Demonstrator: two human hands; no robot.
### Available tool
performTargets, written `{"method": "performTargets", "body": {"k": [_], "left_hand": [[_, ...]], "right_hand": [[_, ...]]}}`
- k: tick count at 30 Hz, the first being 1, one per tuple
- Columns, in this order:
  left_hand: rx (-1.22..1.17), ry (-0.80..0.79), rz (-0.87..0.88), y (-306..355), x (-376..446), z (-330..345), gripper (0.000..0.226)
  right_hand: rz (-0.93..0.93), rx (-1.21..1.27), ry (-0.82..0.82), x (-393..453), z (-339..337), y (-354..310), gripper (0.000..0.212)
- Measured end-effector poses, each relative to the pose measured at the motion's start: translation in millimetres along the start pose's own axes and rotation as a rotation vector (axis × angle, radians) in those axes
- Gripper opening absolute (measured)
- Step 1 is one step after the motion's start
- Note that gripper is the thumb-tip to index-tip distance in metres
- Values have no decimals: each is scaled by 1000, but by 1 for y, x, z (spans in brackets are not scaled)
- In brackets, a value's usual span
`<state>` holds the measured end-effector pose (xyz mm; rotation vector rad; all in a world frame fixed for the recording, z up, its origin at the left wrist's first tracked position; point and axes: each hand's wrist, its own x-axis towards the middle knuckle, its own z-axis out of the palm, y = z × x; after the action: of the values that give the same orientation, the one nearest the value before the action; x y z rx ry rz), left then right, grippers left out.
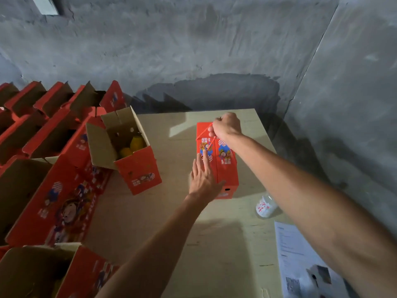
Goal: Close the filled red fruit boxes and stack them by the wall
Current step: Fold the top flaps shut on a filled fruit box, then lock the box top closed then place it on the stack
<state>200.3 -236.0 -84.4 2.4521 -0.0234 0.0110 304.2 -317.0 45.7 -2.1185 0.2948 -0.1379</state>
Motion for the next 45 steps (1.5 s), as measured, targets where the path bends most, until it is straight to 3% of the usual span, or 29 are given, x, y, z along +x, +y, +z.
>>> {"method": "performTargets", "body": {"k": [4,11,16,18,23,29,38,42,45], "left_hand": [[-28,-41,22,9,58,31,129],[-45,-73,144,23,132,83,111],[2,-104,174,30,177,105,105],[45,-116,197,35,196,111,103],[271,-162,309,53,257,122,90],[414,-212,390,72,334,147,66],[243,-239,280,87,397,168,86],[249,-194,258,94,380,152,80],[175,-126,217,89,345,114,69]], "right_hand": [[-25,-43,41,56,-4,18,34],[7,55,136,140,-18,64,30],[-100,91,141,178,-24,100,34],[-167,14,156,187,-23,117,28],[-297,-541,149,206,-25,176,20],[-471,-480,181,260,-23,231,33],[-480,-533,182,331,-24,245,35],[-476,-747,111,319,-28,227,39],[-457,-922,183,286,-28,189,48]]}}
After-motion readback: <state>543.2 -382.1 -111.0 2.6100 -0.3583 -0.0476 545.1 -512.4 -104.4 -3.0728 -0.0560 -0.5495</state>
